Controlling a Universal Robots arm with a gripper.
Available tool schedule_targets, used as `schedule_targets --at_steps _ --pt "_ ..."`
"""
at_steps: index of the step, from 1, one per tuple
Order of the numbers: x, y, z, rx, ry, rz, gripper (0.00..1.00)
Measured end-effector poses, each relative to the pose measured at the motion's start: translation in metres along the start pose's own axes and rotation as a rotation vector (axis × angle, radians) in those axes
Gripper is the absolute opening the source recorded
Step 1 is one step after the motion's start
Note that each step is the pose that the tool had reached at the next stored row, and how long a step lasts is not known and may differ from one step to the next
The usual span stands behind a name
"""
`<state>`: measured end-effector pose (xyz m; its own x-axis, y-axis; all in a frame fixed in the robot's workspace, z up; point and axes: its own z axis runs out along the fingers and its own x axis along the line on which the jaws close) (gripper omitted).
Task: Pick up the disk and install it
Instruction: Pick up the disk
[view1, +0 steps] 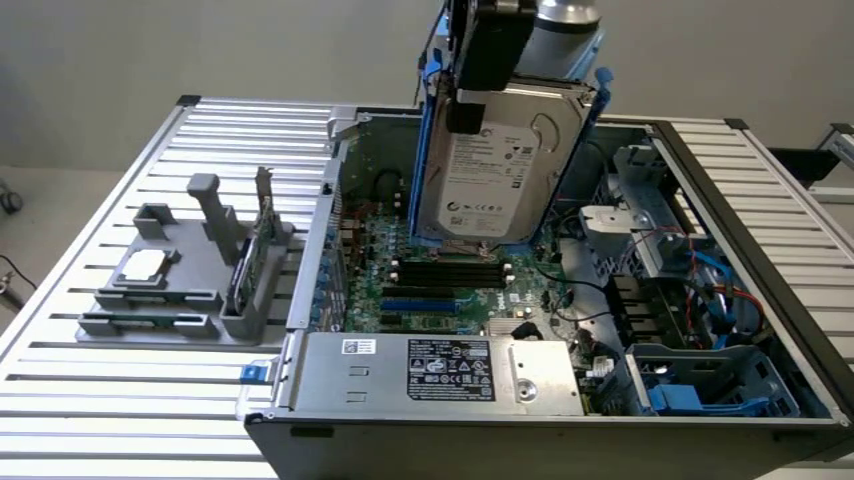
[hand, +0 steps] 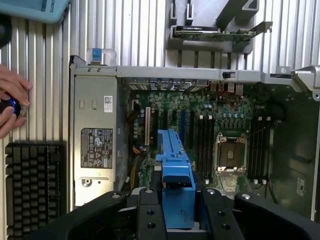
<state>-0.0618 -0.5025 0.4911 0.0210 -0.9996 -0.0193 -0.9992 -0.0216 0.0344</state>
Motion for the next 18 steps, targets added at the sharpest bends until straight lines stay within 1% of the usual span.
schedule_targets --at_steps 18 --pt "0.047 -0.0526 -0.0027 -0.0001 0.0000 0.000 0.33"
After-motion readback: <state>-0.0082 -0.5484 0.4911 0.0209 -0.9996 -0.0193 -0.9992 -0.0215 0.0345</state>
